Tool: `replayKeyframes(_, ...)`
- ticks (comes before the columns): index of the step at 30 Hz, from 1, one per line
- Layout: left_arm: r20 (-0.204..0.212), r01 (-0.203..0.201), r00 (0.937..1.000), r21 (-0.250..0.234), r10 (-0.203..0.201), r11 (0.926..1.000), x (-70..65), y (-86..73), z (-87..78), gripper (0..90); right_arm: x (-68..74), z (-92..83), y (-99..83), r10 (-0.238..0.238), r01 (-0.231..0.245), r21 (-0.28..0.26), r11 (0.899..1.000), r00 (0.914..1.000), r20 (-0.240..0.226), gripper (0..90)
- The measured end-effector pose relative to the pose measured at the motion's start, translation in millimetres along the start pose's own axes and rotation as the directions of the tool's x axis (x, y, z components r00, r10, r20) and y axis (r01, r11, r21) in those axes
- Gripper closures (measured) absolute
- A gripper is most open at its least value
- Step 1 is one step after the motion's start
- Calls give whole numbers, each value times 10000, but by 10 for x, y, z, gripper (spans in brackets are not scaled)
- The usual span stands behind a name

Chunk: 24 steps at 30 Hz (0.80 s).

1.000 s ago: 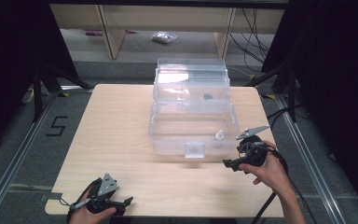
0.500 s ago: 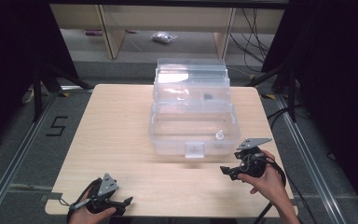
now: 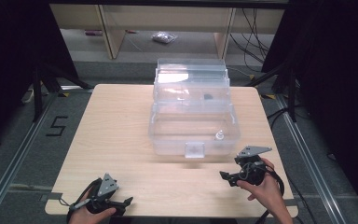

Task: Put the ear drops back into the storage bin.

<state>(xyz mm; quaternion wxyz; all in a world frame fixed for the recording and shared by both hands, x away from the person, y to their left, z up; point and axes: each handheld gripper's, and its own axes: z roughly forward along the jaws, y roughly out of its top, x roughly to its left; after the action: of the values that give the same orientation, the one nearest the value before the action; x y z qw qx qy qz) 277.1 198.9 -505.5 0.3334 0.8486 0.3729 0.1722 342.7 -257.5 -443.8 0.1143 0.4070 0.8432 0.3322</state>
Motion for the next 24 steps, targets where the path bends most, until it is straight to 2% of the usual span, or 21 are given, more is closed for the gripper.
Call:
replayKeyframes(1, -50, -18, 10000, 42, 18, 10000, 0, 2, -3, 150, 12, 14, -15, 100, -100, -90, 9999, 9999, -73, 195)
replayKeyframes(2, 31, -38, 10000, 45, 38, 10000, 3, 1, -6, 151, 18, 7, -23, 74, -74, 50, 10000, 10000, -41, 196)
replayKeyframes(4, -14, -44, 10000, 39, 44, 10000, 4, 1, 0, 150, 16, 22, -54, -8, 7, -98, 10000, 10000, -18, 196)
replayKeyframes(5, -106, -85, 9999, 79, 86, 9999, 3, 2, 3, 151, 38, 22, -65, 257, -257, -57, 9997, 9997, -35, 196)
replayKeyframes(6, -149, -92, 9998, 70, 93, 9999, 1, 2, 3, 150, 37, 42, -87, 97, -97, -225, 9997, 10000, 15, 196)
replayKeyframes(7, -124, -81, 9999, 75, 82, 9999, 2, 2, 2, 150, 36, 26, -92, 10, -10, -22, 10000, 10000, -40, 195)
replayKeyframes(8, -133, -88, 9999, 77, 89, 9999, 3, 1, 3, 150, 57, 38, -111, 272, -272, -184, 9995, 9996, -25, 194)
replayKeyframes(9, -1, -47, 10000, 38, 47, 10000, 3, 1, -2, 150, 50, 36, -128, 92, -92, -156, 9998, 10000, -11, 194)
replayKeyframes(10, -11, -47, 10000, 39, 47, 10000, 4, 1, 0, 150, 64, 37, -140, 233, -234, -271, 9994, 9997, -46, 193)
replayKeyframes(12, -11, -45, 10000, 36, 45, 10000, 3, 1, -1, 150, 60, 23, -153, 190, -190, -164, 9997, 9998, -17, 192)
replayKeyframes(13, -116, -90, 9999, 79, 91, 9999, 1, 3, 1, 150, 72, 25, -186, 270, -271, -327, 9991, 9996, -15, 192)
replayKeyframes(14, -94, -92, 9999, 71, 93, 9999, 2, 2, 2, 150, 60, 9, -202, 116, -116, -194, 9997, 9999, -2, 191)
replayKeyframes(16, -128, -90, 9999, 80, 91, 9999, 0, 2, 1, 150, 60, 8, -218, 101, -101, -244, 9997, 9999, 20, 191)
replayKeyframes(18, -12, -48, 10000, 38, 48, 10000, -1, 2, -5, 150, 69, 20, -268, 136, -135, -426, 9990, 9999, 17, 187)
replayKeyframes(19, -11, -47, 10000, 42, 47, 10000, -1, 2, -5, 150, 75, -3, -272, 221, -222, -136, 9997, 9997, -57, 187)
replayKeyframes(23, -29, -60, 10000, 36, 60, 10000, 2, 3, -6, 150, 100, 14, -333, 317, -319, -380, 9988, 9995, -58, 186)
replayKeyframes(24, -25, -75, 10000, 60, 75, 10000, 0, 3, -7, 150, 92, 5, -343, 122, -122, -319, 9994, 9999, 0, 186)
